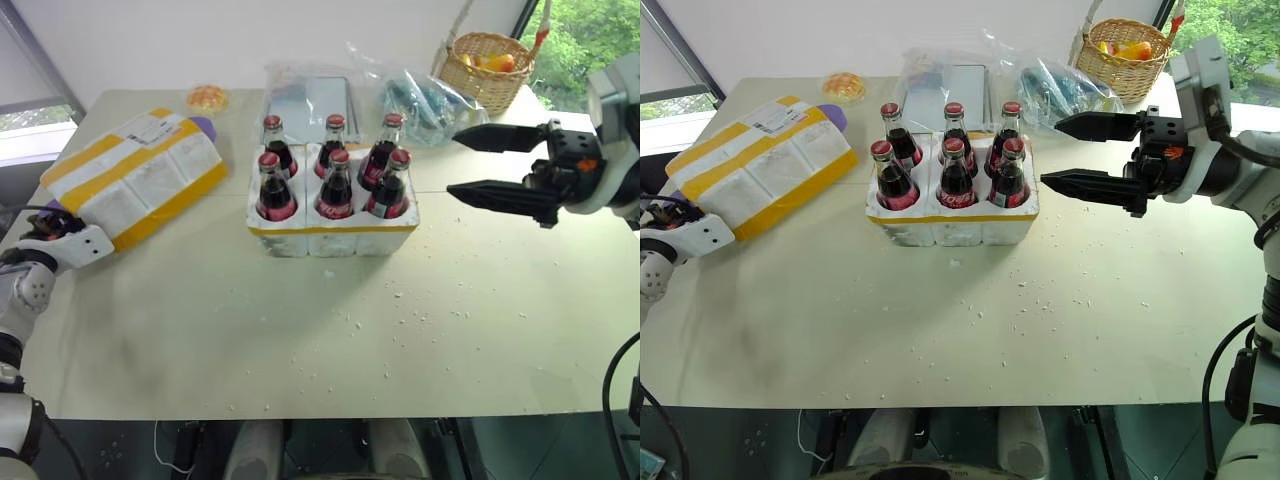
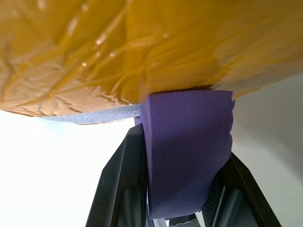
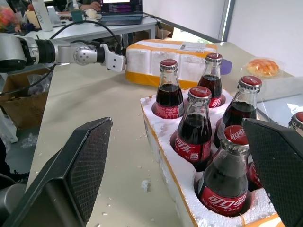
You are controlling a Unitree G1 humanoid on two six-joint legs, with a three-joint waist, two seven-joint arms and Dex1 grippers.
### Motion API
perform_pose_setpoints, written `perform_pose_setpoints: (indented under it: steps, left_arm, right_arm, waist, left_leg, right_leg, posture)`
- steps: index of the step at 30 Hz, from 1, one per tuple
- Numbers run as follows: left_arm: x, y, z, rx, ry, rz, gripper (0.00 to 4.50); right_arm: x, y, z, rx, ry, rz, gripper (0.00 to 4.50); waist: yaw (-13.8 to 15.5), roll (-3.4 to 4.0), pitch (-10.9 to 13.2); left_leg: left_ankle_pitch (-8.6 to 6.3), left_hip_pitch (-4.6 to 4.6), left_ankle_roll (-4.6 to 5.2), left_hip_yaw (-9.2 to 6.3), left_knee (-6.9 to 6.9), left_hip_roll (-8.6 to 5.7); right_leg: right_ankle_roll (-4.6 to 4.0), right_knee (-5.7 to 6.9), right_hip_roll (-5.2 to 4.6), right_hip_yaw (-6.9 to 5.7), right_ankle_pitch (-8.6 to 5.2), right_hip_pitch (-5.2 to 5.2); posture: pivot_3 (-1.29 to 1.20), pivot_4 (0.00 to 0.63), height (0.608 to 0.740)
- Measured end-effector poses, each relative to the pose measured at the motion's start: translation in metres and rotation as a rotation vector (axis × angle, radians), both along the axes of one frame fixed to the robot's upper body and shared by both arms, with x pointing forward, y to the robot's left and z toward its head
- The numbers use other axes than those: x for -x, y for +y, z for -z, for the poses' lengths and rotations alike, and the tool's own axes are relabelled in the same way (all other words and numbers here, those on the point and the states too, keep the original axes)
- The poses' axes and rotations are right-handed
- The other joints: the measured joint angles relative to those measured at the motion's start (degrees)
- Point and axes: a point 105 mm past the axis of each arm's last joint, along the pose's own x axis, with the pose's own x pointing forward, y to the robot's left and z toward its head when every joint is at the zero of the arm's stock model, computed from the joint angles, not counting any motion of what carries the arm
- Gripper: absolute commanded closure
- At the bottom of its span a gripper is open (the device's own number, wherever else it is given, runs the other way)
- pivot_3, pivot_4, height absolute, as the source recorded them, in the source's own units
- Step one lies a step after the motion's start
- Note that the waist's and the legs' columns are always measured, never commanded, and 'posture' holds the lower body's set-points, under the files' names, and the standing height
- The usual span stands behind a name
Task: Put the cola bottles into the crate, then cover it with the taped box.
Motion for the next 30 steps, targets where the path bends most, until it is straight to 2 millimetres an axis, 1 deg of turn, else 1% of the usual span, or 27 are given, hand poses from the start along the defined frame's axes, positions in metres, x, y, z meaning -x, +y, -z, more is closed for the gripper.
perform_pose_setpoints:
  steps: [5,7,9,10,12,13,14,16,18,20,22,24,27,30]
  left_arm:
    - [0.005,0.009,-0.015,-0.015,0.004,-0.012,3.31]
    - [0.006,0.013,-0.031,-0.025,-0.004,-0.013,3.31]
    - [0.007,0.017,-0.062,-0.037,-0.051,-0.01,3.31]
    - [0.007,0.018,-0.082,-0.042,-0.088,-0.009,3.31]
    - [0.005,0.013,-0.118,-0.039,-0.169,0.018,3.31]
    - [0.004,0.008,-0.133,-0.036,-0.203,0.039,3.31]
    - [0.002,0.002,-0.146,-0.026,-0.233,0.064,3.31]
    - [-0.002,-0.014,-0.163,-0.021,-0.263,0.126,3.31]
    - [-0.007,-0.034,-0.18,-0.009,-0.282,0.204,3.31]
    - [-0.012,-0.061,-0.2,0.01,-0.31,0.312,3.31]
    - [-0.015,-0.09,-0.213,0.024,-0.328,0.422,3.31]
    - [-0.017,-0.115,-0.22,0.034,-0.327,0.516,3.31]
    - [-0.022,-0.154,-0.221,0.066,-0.3,0.643,3.31]
    - [-0.022,-0.178,-0.218,0.078,-0.263,0.722,3.31]
  right_arm:
    - [-0.002,-0.003,-0.001,0.001,-0.009,0.01,0.0]
    - [-0.005,-0.01,0.002,0.008,0.003,0.044,0.0]
    - [-0.009,-0.021,0.005,0.004,0.029,0.083,0.0]
    - [-0.01,-0.025,0.006,-0.001,0.042,0.091,0.0]
    - [-0.008,-0.033,0.008,-0.001,0.075,0.105,0.0]
    - [-0.007,-0.036,0.009,-0.003,0.082,0.108,0.0]
    - [-0.006,-0.038,0.01,-0.001,0.08,0.111,0.0]
    - [-0.007,-0.04,0.012,0.008,0.071,0.123,0.0]
    - [-0.008,-0.043,0.017,0.024,0.066,0.144,0.0]
    - [-0.009,-0.045,0.021,0.031,0.069,0.152,0.0]
    - [-0.009,-0.045,0.02,0.035,0.06,0.157,0.0]
    - [-0.01,-0.047,0.021,0.038,0.056,0.167,0.0]
    - [-0.012,-0.05,0.027,0.035,0.069,0.183,0.0]
    - [-0.012,-0.052,0.03,0.034,0.075,0.193,0.0]
  waist:
    - [-0.07,0.0,0.0]
    - [0.0,-0.1,0.0]
    - [0.13,-0.16,-0.02]
    - [0.23,-0.16,-0.02]
    - [0.47,-0.16,-0.02]
    - [0.44,-0.17,-0.03]
    - [0.37,-0.16,-0.03]
    - [0.14,-0.17,-0.03]
    - [0.06,-0.18,-0.03]
    - [0.02,-0.17,-0.03]
    - [-0.08,-0.17,-0.03]
    - [-0.14,-0.17,-0.03]
    - [-0.11,-0.17,-0.03]
    - [-0.31,-0.17,-0.03]
  left_leg:
    - [0.0,0.0,0.0,-0.01,-0.01,0.01]
    - [0.0,-0.05,0.0,-0.02,0.01,0.01]
    - [0.0,-0.08,0.0,-0.02,0.02,0.0]
    - [0.0,-0.1,0.0,-0.02,0.03,0.0]
    - [0.0,-0.13,0.0,-0.02,0.02,-0.01]
    - [0.0,-0.13,0.0,-0.01,0.03,-0.01]
    - [0.0,-0.12,0.0,-0.01,0.03,-0.02]
    - [0.0,-0.11,0.0,0.0,0.03,-0.01]
    - [0.01,-0.11,0.0,-0.01,0.05,-0.01]
    - [0.01,-0.12,0.0,0.01,0.05,-0.01]
    - [0.01,-0.12,0.01,0.02,0.05,-0.01]
    - [0.01,-0.11,0.01,0.02,0.06,-0.01]
    - [0.02,-0.12,0.01,0.01,0.12,-0.01]
    - [0.02,-0.12,0.02,0.02,0.12,-0.01]
  right_leg:
    - [0.0,0.0,0.0,0.0,0.0,-0.01]
    - [0.0,-0.01,0.01,-0.01,0.0,-0.01]
    - [0.0,-0.03,0.0,-0.01,0.0,-0.03]
    - [0.0,-0.05,0.0,-0.01,0.0,-0.03]
    - [0.0,-0.06,-0.01,-0.01,0.0,-0.02]
    - [0.0,-0.07,-0.01,-0.01,0.0,-0.01]
    - [0.01,-0.06,-0.01,-0.01,0.01,-0.01]
    - [0.01,-0.05,-0.01,-0.01,0.01,-0.01]
    - [0.01,-0.04,0.0,-0.01,0.01,-0.01]
    - [0.02,-0.05,0.0,-0.01,0.01,-0.01]
    - [0.03,-0.05,0.0,0.0,0.02,-0.01]
    - [0.03,-0.03,0.0,0.0,0.02,-0.01]
    - [0.03,-0.01,0.0,0.0,0.02,-0.01]
    - [0.04,-0.01,0.0,0.02,0.02,-0.01]
  posture:
    - [0.0,0.15,0.737]
    - [0.0,0.15,0.737]
    - [0.0,0.15,0.737]
    - [0.0,0.15,0.737]
    - [0.0,0.15,0.737]
    - [0.0,0.15,0.737]
    - [0.0,0.15,0.737]
    - [0.0,0.15,0.737]
    - [0.0,0.15,0.737]
    - [0.0,0.15,0.737]
    - [0.0,0.15,0.737]
    - [0.0,0.15,0.737]
    - [0.0,0.15,0.737]
    - [0.0,0.15,0.737]
